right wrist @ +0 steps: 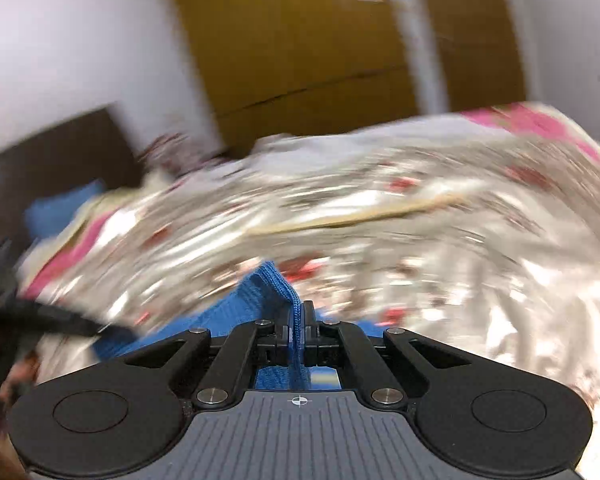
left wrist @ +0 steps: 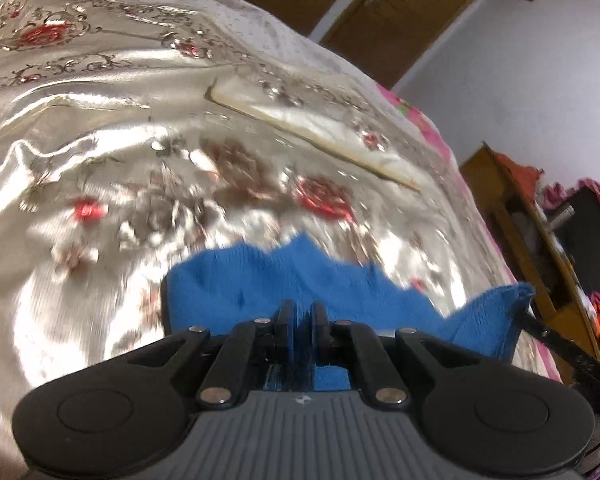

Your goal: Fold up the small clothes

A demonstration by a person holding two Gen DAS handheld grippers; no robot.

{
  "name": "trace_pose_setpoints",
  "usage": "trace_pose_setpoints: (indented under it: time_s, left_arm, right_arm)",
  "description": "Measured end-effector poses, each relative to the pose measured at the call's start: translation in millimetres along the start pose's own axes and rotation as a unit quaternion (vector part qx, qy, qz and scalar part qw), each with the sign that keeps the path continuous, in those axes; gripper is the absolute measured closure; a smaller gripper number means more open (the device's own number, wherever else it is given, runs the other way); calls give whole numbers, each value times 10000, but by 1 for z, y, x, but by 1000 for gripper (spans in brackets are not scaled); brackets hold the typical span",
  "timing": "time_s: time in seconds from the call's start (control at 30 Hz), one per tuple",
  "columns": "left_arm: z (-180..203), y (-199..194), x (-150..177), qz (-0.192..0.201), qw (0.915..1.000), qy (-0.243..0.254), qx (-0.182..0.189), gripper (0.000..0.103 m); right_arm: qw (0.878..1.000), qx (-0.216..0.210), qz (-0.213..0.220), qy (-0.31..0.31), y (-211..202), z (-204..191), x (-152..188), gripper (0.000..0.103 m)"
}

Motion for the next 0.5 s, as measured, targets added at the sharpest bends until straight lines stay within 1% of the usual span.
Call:
trace_pose_setpoints:
  time_s: [0.03, 0.1, 0.13, 0.17, 0.23, 0.27, 0.33, 0.37, 0.43, 0.5]
  left_arm:
    - [-4, 8, -3, -15, 10000, -67, -24, 89]
    - [-14, 27, -6, -166, 9995, -237, -109, 89]
    - [-21, 34, -5, -247, 9986, -449, -134, 89]
    - [-28, 39, -3, -308, 9973, -665, -95, 89]
    - [-42, 41, 1, -373, 9922, -1174, 187, 88]
    - [-46, 37, 1, -304, 9901, -1343, 262, 87]
    - [-54, 25, 0, -29, 9879, -1523, 303, 81]
    - [-56, 17, -2, 106, 9874, -1551, 298, 78]
    - [-59, 0, -6, 405, 9861, -1584, 282, 69]
    - [-59, -15, -9, 641, 9870, -1465, 169, 65]
  right_arm:
    - [9997, 158, -39, 201, 11, 15, 2, 103]
    - [9975, 412, -284, 491, 34, 38, 17, 103]
    - [9962, 473, -441, 585, 43, 46, 27, 103]
    - [9951, 525, -575, 606, 51, 50, 38, 103]
    - [9938, 569, -718, 636, 60, 53, 55, 103]
    - [9932, 560, -743, 696, 61, 55, 61, 102]
    - [9930, 553, -704, 773, 61, 55, 68, 102]
    - [9927, 538, -684, 833, 61, 57, 68, 102]
    - [9921, 517, -679, 922, 62, 60, 65, 102]
    - [9923, 535, -673, 893, 58, 59, 63, 102]
Point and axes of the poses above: each gripper's, at about its wrist camera, not at the fingertips, and y roughly the way its jaws point, z to its right, x to its underside, the point moved 5 cm from there along y, roughly the way its jaws point, and after that the axes turned 4 degrees about -y, right-handed, at the moved point
